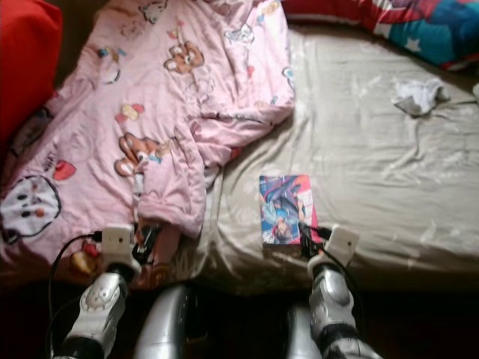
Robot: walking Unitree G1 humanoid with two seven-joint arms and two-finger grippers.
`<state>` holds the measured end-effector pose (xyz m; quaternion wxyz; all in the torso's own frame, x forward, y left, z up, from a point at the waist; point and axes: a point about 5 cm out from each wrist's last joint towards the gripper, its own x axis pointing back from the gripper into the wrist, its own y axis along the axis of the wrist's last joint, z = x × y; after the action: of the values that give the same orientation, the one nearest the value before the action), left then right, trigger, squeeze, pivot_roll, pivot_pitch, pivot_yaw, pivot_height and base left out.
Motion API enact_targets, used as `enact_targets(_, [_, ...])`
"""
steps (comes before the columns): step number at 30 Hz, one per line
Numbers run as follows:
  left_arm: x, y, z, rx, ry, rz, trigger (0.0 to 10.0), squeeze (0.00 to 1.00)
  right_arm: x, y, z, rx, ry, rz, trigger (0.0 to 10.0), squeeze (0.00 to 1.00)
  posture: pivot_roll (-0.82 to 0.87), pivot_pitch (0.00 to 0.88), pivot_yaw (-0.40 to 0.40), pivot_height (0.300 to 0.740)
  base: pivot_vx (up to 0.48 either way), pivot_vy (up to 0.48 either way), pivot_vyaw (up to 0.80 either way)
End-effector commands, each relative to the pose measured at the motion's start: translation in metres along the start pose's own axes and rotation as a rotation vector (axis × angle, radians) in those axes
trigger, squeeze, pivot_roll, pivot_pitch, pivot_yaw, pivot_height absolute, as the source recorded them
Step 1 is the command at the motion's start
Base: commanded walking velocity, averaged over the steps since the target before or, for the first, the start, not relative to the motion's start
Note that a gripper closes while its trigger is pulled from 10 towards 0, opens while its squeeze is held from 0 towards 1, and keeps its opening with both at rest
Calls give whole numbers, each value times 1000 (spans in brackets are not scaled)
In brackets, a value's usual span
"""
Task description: Clean up the room
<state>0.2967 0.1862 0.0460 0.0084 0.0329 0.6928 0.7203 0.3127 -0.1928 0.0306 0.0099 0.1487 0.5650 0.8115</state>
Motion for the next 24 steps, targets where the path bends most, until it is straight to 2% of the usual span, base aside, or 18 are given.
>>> enact_targets(1, [8, -9, 5, 7, 14, 37, 10000, 0, 3, -5, -9, -49, -46, 17, 10000, 0, 32, 274, 88, 628, 0, 0, 0])
enact_targets(3, [10, -9, 6, 4, 14, 37, 10000, 0, 2, -3, -14, -103, -73, 12, 10000, 0, 41, 280, 93, 628, 0, 0, 0])
enact_targets(4, [10, -9, 7, 2, 14, 37, 10000, 0, 2, -2, -16, -123, -81, 13, 10000, 1000, 42, 281, 93, 628, 0, 0, 0])
enact_targets(7, [14, -9, 10, -5, 14, 34, 10000, 0, -1, 0, -17, -154, -80, 36, 10000, 1000, 55, 294, 98, 628, 0, 0, 0])
enact_targets(8, [14, -9, 11, -6, 14, 33, 10000, 0, -1, -1, -17, -158, -80, 40, 10000, 722, 57, 297, 99, 628, 0, 0, 0])
enact_targets(10, [15, -7, 12, -8, 14, 28, 10000, 0, -2, 0, -17, -181, -80, 40, 10000, 722, 64, 305, 101, 628, 0, 0, 0])
enact_targets(11, [16, -5, 13, -10, 14, 22, 10000, 0, -3, 1, -17, -197, -82, 48, 10000, 0, 72, 314, 104, 628, 0, 0, 0])
enact_targets(16, [19, 2, 15, -23, 13, -4, 10000, 0, -4, -1, -14, -271, -57, 69, 10000, 0, 101, 349, 114, 628, 0, 0, 0])
enact_targets(24, [33, 8, 18, -38, 11, -16, 10000, 0, -4, 1, -18, -318, -48, 57, 10000, 0, 125, 388, 123, 628, 0, 0, 0])
